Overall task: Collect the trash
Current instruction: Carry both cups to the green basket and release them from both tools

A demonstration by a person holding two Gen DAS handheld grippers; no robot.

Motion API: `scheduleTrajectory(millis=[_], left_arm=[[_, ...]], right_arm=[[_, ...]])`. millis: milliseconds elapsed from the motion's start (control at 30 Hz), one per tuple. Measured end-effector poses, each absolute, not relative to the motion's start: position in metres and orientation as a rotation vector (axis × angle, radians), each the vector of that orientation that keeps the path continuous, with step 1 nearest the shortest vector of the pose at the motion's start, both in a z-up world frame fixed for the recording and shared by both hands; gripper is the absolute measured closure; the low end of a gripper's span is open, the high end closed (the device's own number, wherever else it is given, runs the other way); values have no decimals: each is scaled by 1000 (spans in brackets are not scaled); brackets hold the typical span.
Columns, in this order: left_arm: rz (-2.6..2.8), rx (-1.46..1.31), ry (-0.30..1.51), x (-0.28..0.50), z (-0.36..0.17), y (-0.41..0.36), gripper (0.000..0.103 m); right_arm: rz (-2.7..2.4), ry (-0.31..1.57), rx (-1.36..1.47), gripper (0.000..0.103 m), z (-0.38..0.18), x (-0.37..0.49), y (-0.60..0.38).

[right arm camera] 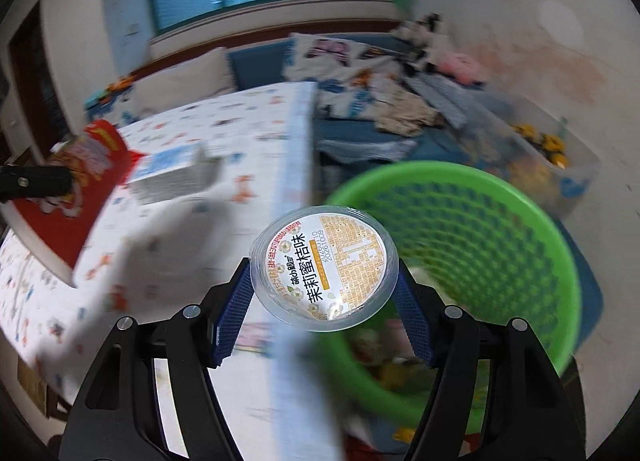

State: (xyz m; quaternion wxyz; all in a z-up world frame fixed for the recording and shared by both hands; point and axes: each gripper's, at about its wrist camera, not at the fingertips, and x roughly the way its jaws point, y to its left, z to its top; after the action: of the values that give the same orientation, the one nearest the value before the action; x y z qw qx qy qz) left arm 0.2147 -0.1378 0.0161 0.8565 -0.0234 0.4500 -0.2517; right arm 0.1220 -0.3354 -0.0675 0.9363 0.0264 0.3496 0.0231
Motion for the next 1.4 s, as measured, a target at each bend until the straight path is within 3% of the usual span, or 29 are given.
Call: scheduleTrajectory(millis=[600, 1400], left_arm=[[-678, 46, 924, 236, 30, -267, 33], [-765, 130, 1002, 245, -23, -380, 33]], right_arm=[[-165, 745, 135, 30, -94, 114, -440], [-214, 666, 249, 29, -81, 50, -469]])
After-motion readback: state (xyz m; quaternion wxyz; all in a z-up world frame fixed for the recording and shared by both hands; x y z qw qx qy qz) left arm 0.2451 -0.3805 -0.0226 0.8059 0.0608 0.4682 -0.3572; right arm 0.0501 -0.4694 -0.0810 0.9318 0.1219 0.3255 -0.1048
